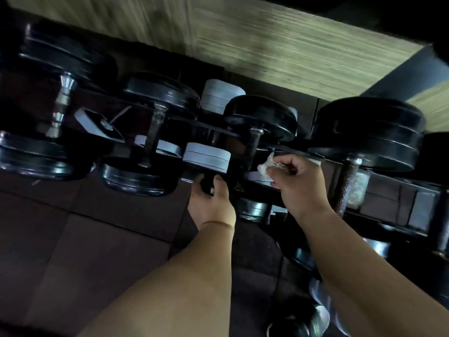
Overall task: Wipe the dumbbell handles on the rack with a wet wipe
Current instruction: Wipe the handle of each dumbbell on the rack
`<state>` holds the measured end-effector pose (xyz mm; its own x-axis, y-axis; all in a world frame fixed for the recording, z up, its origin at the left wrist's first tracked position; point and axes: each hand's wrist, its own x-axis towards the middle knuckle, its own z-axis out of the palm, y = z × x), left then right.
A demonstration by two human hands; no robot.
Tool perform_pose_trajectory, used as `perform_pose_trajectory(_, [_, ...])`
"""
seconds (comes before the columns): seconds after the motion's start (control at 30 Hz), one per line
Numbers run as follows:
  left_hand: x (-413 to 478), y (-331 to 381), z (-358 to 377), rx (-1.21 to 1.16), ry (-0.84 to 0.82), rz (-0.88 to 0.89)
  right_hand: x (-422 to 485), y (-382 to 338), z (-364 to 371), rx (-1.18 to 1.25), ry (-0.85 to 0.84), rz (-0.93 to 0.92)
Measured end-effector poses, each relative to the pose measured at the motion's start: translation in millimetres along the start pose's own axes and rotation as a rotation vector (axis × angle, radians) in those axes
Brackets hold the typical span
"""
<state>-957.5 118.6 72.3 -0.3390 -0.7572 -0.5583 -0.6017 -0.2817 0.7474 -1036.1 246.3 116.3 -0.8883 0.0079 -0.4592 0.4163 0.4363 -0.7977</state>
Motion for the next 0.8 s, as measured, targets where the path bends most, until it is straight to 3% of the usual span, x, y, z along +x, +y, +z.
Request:
perform_pose_trajectory(0.33, [3, -9, -1, 0.073, -0.017, 0.112, 47, 1, 45, -0.004, 0.214, -0.101])
perform_pose_trajectory(0.5, [2, -8, 0, 0.070, 0.003, 0.138, 45, 18, 49, -0.188, 0.122, -0.285])
perform_pose_trajectory(0.7, [1, -11, 0, 0.084, 0.019, 0.211, 38, 27, 33, -0.463, -0.201, -0.554])
perform_pose_trajectory(0.8, [2, -10, 0, 0.068, 0.027, 0.200, 55, 16, 29, -0.501, -0.216, -0.726])
